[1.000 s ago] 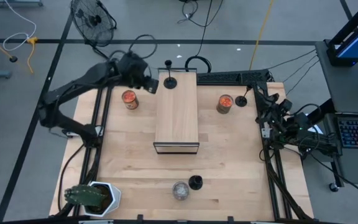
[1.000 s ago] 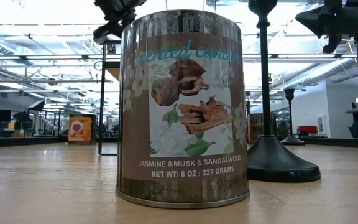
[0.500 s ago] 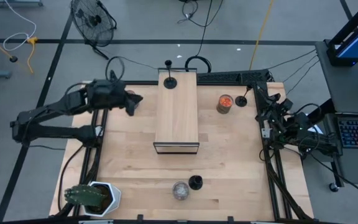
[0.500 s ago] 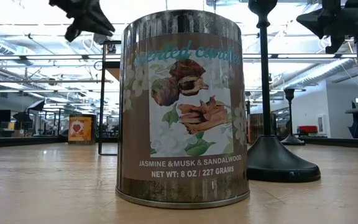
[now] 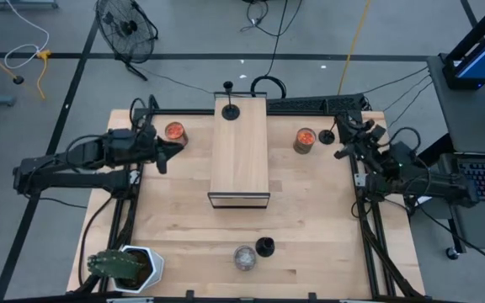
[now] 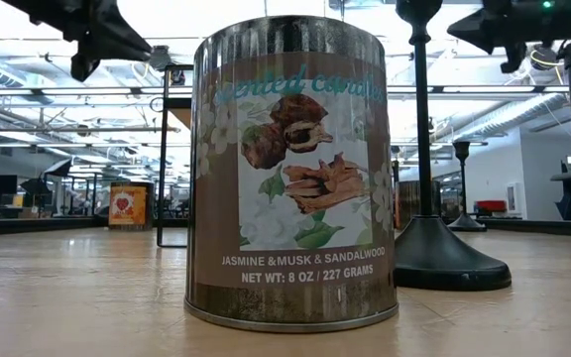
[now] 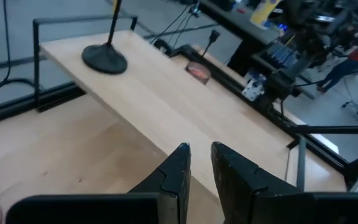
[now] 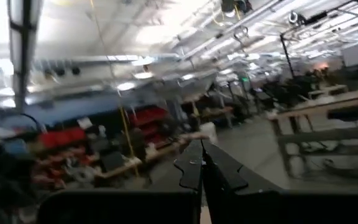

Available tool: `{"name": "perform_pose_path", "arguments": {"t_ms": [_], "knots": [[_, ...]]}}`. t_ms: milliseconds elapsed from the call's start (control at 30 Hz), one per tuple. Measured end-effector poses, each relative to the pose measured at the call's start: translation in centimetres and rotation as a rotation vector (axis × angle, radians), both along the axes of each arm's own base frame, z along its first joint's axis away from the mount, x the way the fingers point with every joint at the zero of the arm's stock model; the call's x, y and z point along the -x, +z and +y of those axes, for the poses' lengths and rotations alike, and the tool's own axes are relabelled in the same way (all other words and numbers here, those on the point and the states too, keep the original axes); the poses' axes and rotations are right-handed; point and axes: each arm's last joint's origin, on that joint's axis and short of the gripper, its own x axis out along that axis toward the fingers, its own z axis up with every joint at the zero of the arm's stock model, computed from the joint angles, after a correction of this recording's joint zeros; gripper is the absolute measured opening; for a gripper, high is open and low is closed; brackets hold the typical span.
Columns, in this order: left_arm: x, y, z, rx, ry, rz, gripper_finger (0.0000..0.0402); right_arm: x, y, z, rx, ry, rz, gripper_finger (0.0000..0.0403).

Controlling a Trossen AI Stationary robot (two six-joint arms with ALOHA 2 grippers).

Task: Pick & Place candle stick holders
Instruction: Put the top black candle holder on the shelf aligned with the other black candle holder

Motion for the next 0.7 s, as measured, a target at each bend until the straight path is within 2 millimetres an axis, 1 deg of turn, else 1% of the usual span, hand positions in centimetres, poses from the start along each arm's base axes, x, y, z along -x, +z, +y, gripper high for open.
{"name": "perform_pose_path", "arguments": {"t_ms": [233, 333, 467, 533, 700], "knots": [[1.0, -1.6, -0.9, -0.037, -0.058, -0.065, 0.0072, -2.0, 3.1, -0.6, -0.063, -0.081, 0.178, 0.0000], [1.4, -2.7, -1.1, -0.039, -0.070, -0.079, 0.0072, -2.7, 4.4, -0.9, -0.104, -0.116, 0.220, 0.0000], [1.9, -3.8, -1.3, -0.051, -0.089, -0.118, 0.0072, -3.6, 5.7, -1.1, -0.159, -0.144, 0.272, 0.0000], [2.2, -4.2, -1.4, -0.064, -0.095, -0.141, 0.0072, -4.0, 6.2, -1.2, -0.187, -0.146, 0.299, 0.0000], [3.1, -5.3, -1.6, -0.091, -0.105, -0.166, 0.0072, -4.7, 7.9, -1.6, -0.274, -0.215, 0.354, 0.0000]]}}
